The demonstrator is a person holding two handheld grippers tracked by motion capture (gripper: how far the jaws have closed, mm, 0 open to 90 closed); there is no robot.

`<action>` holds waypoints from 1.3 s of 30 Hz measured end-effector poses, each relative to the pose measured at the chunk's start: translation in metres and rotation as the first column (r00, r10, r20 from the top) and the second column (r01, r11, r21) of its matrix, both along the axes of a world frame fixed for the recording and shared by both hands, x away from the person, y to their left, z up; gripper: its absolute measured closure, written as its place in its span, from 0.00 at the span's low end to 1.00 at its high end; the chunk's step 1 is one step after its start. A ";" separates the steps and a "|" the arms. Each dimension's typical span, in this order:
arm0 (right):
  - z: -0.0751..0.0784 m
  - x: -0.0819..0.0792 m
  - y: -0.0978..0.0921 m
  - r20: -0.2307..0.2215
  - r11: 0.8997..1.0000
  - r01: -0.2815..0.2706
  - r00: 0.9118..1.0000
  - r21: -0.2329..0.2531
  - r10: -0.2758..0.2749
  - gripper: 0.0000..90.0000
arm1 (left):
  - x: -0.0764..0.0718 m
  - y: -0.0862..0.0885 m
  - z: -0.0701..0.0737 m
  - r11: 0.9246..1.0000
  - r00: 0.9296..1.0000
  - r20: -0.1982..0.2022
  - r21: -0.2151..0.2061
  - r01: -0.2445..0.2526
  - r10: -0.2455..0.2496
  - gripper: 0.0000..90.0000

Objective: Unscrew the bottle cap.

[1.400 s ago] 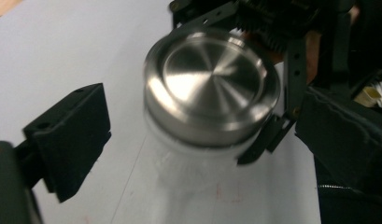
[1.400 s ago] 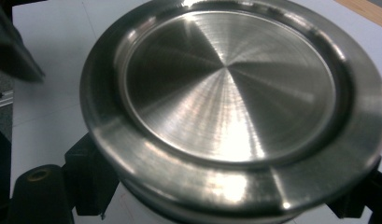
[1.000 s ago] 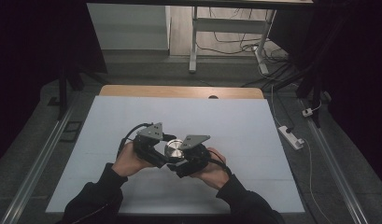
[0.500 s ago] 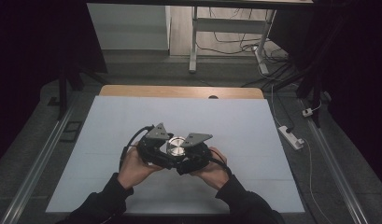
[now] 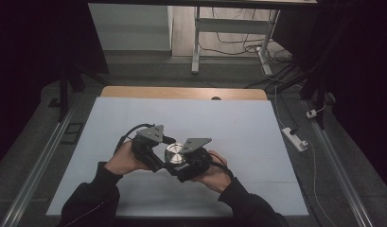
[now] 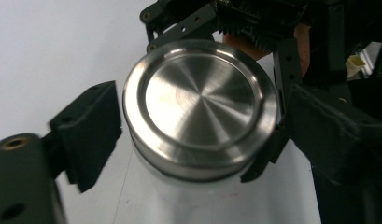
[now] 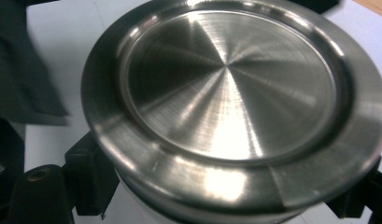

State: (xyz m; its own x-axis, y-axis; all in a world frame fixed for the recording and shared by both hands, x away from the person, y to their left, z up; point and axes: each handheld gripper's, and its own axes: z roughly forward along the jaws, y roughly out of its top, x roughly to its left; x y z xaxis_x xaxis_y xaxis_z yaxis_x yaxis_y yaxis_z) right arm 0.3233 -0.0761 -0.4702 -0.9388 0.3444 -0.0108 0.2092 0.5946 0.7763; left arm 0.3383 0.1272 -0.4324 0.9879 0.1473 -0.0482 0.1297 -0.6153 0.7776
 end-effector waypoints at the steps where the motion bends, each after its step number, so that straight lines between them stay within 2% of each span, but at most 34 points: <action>1: 0.000 0.000 0.000 0.002 1.000 -0.010 1.000 -0.001 0.010 0.17 | 0.000 0.000 -0.001 1.000 1.000 0.001 -0.004 0.006 -0.006 0.18; 2: 0.000 0.000 0.000 0.010 1.000 -0.021 1.000 -0.007 0.021 0.17 | 0.000 0.000 -0.001 1.000 1.000 0.001 -0.012 0.004 -0.004 0.22; 4: 0.000 -0.002 0.001 0.004 1.000 -0.014 1.000 -0.003 0.014 0.17 | -0.001 0.000 -0.001 1.000 1.000 0.002 -0.020 -0.007 0.007 0.23; 7: 0.000 -0.001 0.001 0.015 1.000 -0.003 1.000 0.000 0.003 0.17 | -0.006 -0.004 0.002 0.998 0.998 0.010 0.000 -0.063 0.063 0.23; 8: 0.000 -0.001 0.001 0.015 1.000 -0.003 1.000 0.000 0.003 0.17 | -0.006 -0.004 0.002 0.998 0.998 0.010 0.000 -0.063 0.063 0.23; 9: 0.001 -0.001 0.000 0.012 1.000 0.014 1.000 0.011 -0.015 0.17 | -0.011 -0.008 0.005 0.992 0.992 0.015 0.015 -0.123 0.122 0.23; 10: 0.001 -0.001 0.000 0.015 1.000 0.021 1.000 0.012 -0.022 0.17 | -0.013 -0.010 0.006 0.988 0.988 0.021 0.025 -0.152 0.151 0.23; 13: 0.001 0.001 -0.002 0.025 0.999 0.042 0.999 0.015 -0.042 0.17 | -0.020 -0.018 0.008 0.967 0.968 0.023 0.036 -0.252 0.251 0.23; 15: 0.002 0.001 -0.002 0.017 0.998 0.065 0.998 0.019 -0.065 0.17 | -0.024 -0.022 0.009 0.947 0.947 0.011 0.033 -0.321 0.321 0.23; 16: 0.002 0.002 -0.003 0.014 0.997 0.075 0.997 0.024 -0.075 0.17 | -0.024 -0.022 0.009 0.947 0.947 0.011 0.033 -0.321 0.321 0.23; 17: 0.002 0.002 -0.003 0.014 0.997 0.075 0.997 0.024 -0.075 0.17 | -0.026 -0.025 0.009 0.933 0.933 0.006 0.028 -0.359 0.359 0.23; 18: 0.002 0.002 -0.004 0.010 0.996 0.089 0.996 0.028 -0.090 0.17 | -0.031 -0.029 0.009 0.914 0.915 0.019 0.030 -0.404 0.404 0.23; 19: 0.002 0.002 -0.004 0.011 0.996 0.089 0.996 0.029 -0.090 0.17 | -0.032 -0.031 0.009 0.910 0.911 0.026 0.030 -0.413 0.412 0.22; 20: 0.002 0.002 -0.004 0.011 0.995 0.092 0.996 0.029 -0.092 0.17 | -0.032 -0.032 0.010 0.911 0.911 0.035 0.031 -0.412 0.411 0.22; 21: 0.002 0.002 -0.005 0.013 0.995 0.093 0.996 0.030 -0.093 0.17 | -0.031 -0.033 0.010 0.917 0.917 0.034 0.036 -0.398 0.397 0.21; 23: 0.004 0.002 -0.005 0.020 0.996 0.089 0.996 0.032 -0.090 0.17 | -0.028 -0.030 0.011 0.922 0.922 0.037 0.041 -0.386 0.385 0.13; 25: 0.005 0.002 -0.006 0.016 0.995 0.088 0.996 0.039 -0.088 0.17 | -0.023 -0.023 0.012 0.941 0.941 0.017 0.028 -0.338 0.338 0.07; 27: 0.006 0.002 -0.006 0.012 0.996 0.084 0.996 0.043 -0.084 0.17 | -0.018 -0.015 0.013 0.957 0.957 0.007 0.036 -0.289 0.289 0.04; 28: 0.006 0.002 -0.007 0.008 0.996 0.075 0.997 0.039 -0.076 0.17 | -0.018 -0.015 0.013 0.957 0.957 0.007 0.036 -0.289 0.289 0.04; 29: 0.005 0.002 -0.007 0.005 0.997 0.067 0.998 0.038 -0.067 0.17 | -0.015 -0.009 0.013 0.972 0.973 0.021 0.047 -0.231 0.230 0.04; 31: 0.004 0.002 -0.006 -0.002 0.998 0.052 0.999 0.036 -0.052 0.17 | -0.012 -0.004 0.013 0.986 0.987 0.025 0.048 -0.163 0.161 0.04; 32: 0.004 0.002 -0.006 -0.002 0.998 0.052 0.999 0.036 -0.052 0.17 | -0.012 -0.004 0.013 0.986 0.987 0.025 0.048 -0.163 0.161 0.05; 33: 0.003 0.001 -0.005 -0.005 0.999 0.031 1.000 0.030 -0.031 0.17 | -0.010 0.000 0.012 0.994 0.995 0.017 0.033 -0.100 0.100 0.06; 34: 0.003 0.001 -0.005 -0.005 0.999 0.031 1.000 0.030 -0.031 0.17 | -0.010 0.000 0.012 0.994 0.995 0.017 0.033 -0.100 0.100 0.07; 35: 0.003 0.000 -0.003 -0.009 1.000 0.011 1.000 0.028 -0.010 0.17 | -0.009 0.002 0.010 0.998 0.998 0.013 0.023 -0.059 0.059 0.08; 39: 0.002 -0.003 -0.001 -0.012 0.999 -0.022 1.000 0.028 0.022 0.17 | -0.008 0.004 0.007 1.000 1.000 0.014 0.001 0.010 -0.010 0.14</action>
